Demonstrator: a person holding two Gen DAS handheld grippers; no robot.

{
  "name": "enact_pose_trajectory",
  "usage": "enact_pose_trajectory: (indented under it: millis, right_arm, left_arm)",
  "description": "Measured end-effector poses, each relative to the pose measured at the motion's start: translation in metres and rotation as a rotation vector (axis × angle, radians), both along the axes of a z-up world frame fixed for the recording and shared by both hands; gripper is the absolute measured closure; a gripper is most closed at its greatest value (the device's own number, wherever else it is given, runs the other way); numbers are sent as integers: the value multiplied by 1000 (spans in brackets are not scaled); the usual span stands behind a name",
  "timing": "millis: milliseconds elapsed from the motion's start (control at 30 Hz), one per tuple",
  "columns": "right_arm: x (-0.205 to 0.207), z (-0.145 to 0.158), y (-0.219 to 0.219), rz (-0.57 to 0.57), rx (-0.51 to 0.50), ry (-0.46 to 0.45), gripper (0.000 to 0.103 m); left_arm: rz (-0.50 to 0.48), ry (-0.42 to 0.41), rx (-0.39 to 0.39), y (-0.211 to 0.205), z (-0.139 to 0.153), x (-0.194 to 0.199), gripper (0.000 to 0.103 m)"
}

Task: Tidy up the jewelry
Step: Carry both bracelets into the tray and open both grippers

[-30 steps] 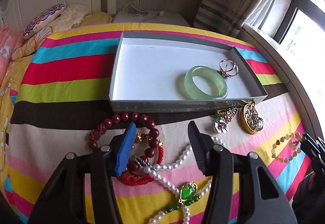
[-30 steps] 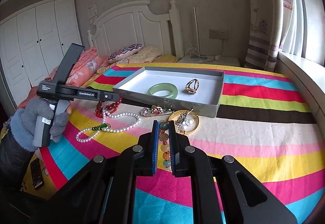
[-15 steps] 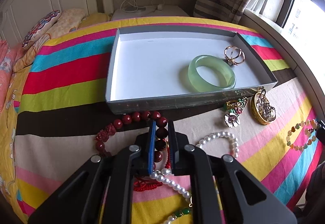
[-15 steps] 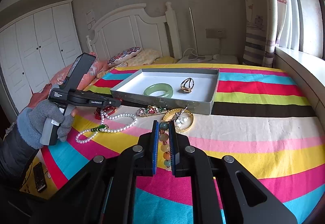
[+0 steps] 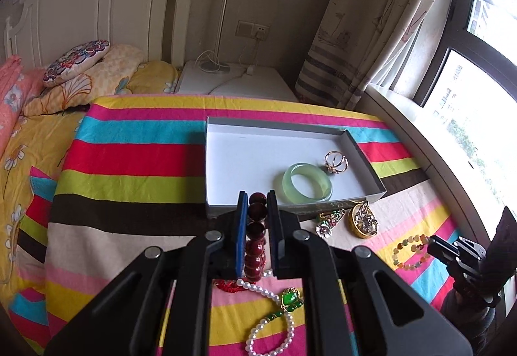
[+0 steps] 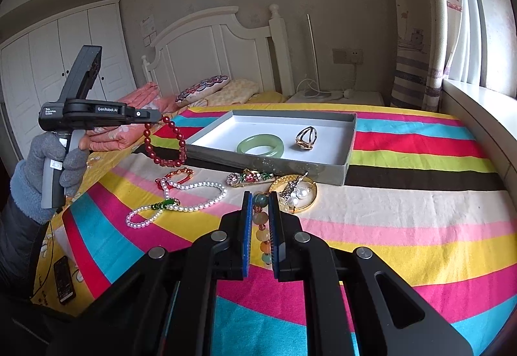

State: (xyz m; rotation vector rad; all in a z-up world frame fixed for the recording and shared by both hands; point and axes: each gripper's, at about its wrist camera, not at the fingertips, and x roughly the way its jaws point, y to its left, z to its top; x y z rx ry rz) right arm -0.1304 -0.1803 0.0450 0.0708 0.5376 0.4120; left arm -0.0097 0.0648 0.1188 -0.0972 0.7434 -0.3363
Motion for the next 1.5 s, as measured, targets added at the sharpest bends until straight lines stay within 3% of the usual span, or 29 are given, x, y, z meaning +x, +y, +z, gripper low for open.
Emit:
enact_pose_trajectory:
  millis: [167,400,767,1000,1167,1433,1500]
  right_arm:
    - [1,7,7,15,-12,-21,93]
    - [11,24,14,24,-45,-69,93]
    - [77,50,33,46,-87,-85,93]
    - [147,46,56,52,-123,-28,93]
    - [199,36,68,30,-119,68,93]
    - [253,7,87,-53,-192,165,93]
    - [262,3,85,-68,-183,188,92]
  left_arm:
    - [-17,-32,11,-12,15,-5,92]
    - [-25,-20,3,-20,13,8,92]
    - [25,-21,8,-29,13,55,92]
    - [100,-20,27,-32,6,95,92]
    - [182,-38,63,-33,-4,120,92]
    - [239,26,41,-40,-46,147,92]
    - [229,42,36,-41,-54,149,80]
